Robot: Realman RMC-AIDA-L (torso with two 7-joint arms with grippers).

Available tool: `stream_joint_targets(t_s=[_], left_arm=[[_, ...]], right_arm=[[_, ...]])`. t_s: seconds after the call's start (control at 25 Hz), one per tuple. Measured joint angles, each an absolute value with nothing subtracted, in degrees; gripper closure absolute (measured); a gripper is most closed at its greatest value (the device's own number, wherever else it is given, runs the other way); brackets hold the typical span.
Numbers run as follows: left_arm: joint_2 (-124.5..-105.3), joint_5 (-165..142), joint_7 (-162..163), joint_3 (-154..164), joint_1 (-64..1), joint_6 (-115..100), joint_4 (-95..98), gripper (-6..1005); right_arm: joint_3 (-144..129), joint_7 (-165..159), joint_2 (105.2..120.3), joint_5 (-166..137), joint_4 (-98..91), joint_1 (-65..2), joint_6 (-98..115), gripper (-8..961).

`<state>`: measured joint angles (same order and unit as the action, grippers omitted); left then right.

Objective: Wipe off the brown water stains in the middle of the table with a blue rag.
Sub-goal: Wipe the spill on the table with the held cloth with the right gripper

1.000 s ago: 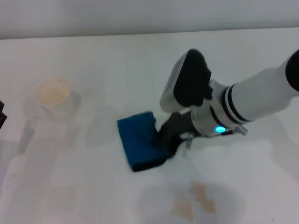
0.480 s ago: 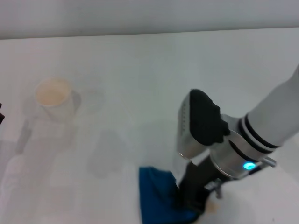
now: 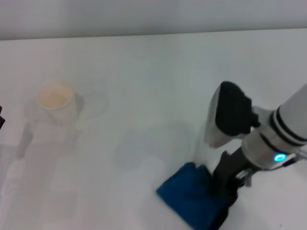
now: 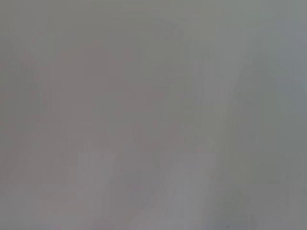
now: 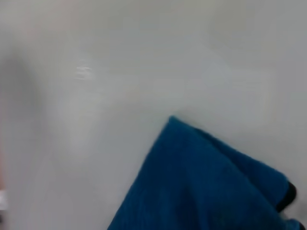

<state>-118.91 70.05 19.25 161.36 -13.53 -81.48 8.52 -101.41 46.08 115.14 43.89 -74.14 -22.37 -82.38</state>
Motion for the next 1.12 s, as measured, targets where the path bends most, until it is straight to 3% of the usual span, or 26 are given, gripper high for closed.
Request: stream_joint_targets(t_s=[0.84,1.12], left_arm=[[-119.0,70.1,19.2,161.4,-14.3,-81.4,8.6,106],[-119.0,70.8,19.2,161.4,-14.3,-81.4,8.6,106]], right_arm=[[-98.3,47.7,115.3,39.7,-77.7,-22.1,-93.9,914],[-100.3,47.5,115.52,43.0,-77.9,-23.6,-86.4,914]])
